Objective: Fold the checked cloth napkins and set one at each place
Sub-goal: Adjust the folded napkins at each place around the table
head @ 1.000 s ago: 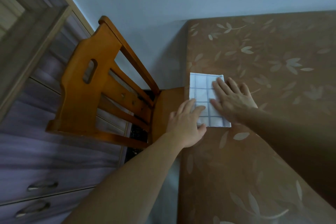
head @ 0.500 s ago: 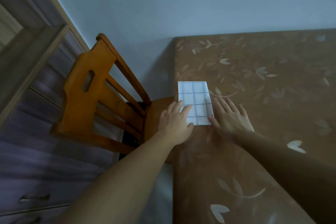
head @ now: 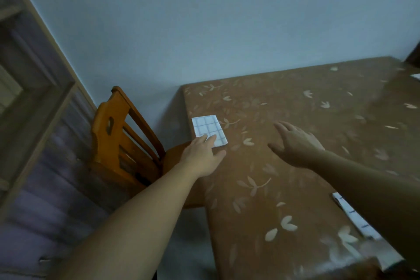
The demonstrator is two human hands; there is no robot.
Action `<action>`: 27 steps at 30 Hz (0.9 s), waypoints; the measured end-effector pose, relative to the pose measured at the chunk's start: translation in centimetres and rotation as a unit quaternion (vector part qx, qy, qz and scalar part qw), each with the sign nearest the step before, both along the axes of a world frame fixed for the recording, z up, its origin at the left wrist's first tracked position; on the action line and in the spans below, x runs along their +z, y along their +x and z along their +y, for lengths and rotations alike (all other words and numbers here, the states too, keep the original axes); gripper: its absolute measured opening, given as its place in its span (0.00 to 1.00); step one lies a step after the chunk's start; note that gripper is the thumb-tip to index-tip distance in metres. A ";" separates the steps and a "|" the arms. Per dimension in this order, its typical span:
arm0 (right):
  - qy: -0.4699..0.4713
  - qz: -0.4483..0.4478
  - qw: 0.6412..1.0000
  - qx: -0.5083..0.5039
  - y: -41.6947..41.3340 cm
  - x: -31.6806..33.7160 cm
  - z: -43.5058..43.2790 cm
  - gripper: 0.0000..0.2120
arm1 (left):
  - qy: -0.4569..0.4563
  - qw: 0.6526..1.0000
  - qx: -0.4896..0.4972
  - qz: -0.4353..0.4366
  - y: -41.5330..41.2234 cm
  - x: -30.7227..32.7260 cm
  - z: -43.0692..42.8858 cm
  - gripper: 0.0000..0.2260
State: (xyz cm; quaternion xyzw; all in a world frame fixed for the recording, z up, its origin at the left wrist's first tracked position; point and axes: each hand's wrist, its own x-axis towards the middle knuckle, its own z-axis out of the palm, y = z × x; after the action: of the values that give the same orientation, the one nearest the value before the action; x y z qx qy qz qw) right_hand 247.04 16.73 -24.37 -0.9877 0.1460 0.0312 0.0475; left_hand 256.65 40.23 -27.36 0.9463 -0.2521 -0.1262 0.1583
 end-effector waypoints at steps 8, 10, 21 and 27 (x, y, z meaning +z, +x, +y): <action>0.023 -0.011 0.998 -0.051 -12.1 1.1 -4.5 0.34 | -0.033 0.999 -0.014 0.025 -10.3 1.8 -4.5 0.30; 0.030 -0.007 0.998 -0.049 -15.4 0.7 -5.9 0.34 | -0.048 0.998 -0.010 0.036 -13.9 1.8 -6.3 0.30; 0.070 0.003 0.995 -0.068 -32.9 0.5 -17.3 0.33 | -0.061 0.997 0.014 0.049 -32.4 2.8 -15.9 0.28; 0.082 0.021 0.994 -0.063 -33.1 -0.6 -21.8 0.34 | -0.041 0.998 0.016 0.046 -32.7 2.0 -20.6 0.27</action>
State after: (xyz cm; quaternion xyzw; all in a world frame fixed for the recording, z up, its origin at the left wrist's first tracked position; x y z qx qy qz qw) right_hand 213.89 -5.07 -24.93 -0.9684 0.2058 0.0611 0.1266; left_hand 223.97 19.59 -25.36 0.9362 -0.2340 -0.1566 0.2103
